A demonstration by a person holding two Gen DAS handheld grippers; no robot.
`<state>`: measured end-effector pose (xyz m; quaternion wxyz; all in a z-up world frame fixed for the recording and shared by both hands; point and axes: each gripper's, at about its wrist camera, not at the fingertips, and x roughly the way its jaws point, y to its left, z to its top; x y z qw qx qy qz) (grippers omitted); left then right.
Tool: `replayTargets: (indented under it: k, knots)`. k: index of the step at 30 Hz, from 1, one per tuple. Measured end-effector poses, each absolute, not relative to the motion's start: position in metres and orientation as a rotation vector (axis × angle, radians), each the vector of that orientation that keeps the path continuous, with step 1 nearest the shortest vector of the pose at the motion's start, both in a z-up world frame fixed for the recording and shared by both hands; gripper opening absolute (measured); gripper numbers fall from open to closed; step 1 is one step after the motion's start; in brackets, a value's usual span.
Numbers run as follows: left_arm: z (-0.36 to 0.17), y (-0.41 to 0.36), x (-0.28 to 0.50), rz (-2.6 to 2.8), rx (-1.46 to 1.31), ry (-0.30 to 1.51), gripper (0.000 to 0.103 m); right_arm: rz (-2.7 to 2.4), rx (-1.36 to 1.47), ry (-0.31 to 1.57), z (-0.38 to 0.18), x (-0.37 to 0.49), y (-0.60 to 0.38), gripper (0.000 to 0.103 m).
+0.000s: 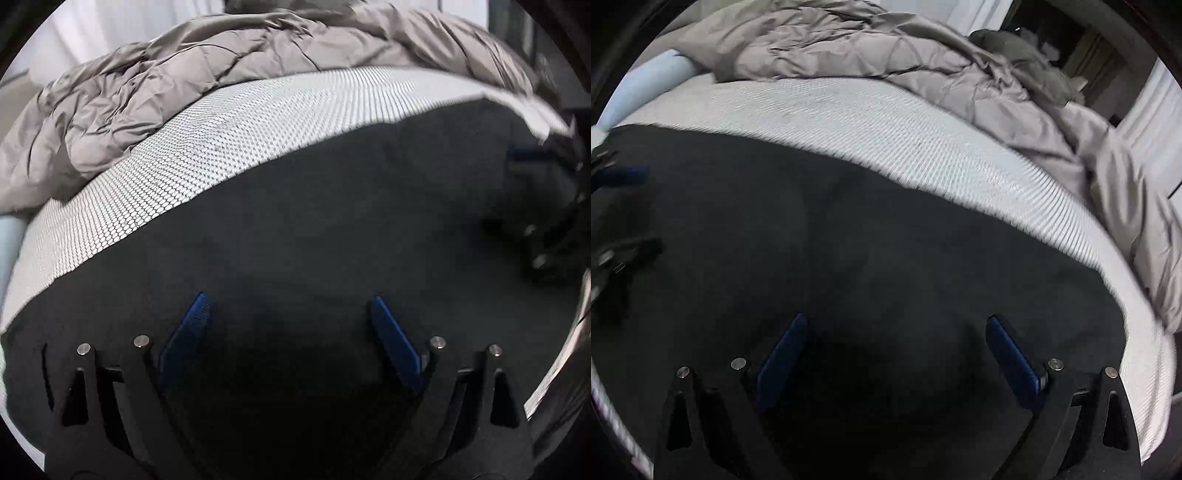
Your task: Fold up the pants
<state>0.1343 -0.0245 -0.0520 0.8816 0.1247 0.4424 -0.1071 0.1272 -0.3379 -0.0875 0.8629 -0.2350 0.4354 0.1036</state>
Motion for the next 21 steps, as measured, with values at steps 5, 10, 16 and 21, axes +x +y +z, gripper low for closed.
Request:
replayTargets:
  k: [5,10,16,21]
  knots:
    - [-0.063,-0.001,0.137,-0.199,0.140,0.991,0.097,-0.049,-0.581,0.868,-0.084,0.107,-0.400,0.099]
    - [-0.053,-0.005,0.129,-0.144,0.163,0.972,0.095,-0.275,-0.328,0.868,-0.076,0.093,-0.511,0.099]
    - [-0.010,-0.042,0.102,-0.263,0.092,0.854,0.091,-0.245,0.112,0.735,-0.048,0.047,-0.580,0.099]
    - [-0.004,-0.115,0.089,-0.462,0.072,0.860,0.091,-0.117,0.620,0.789,-0.087,0.036,-0.627,0.094]
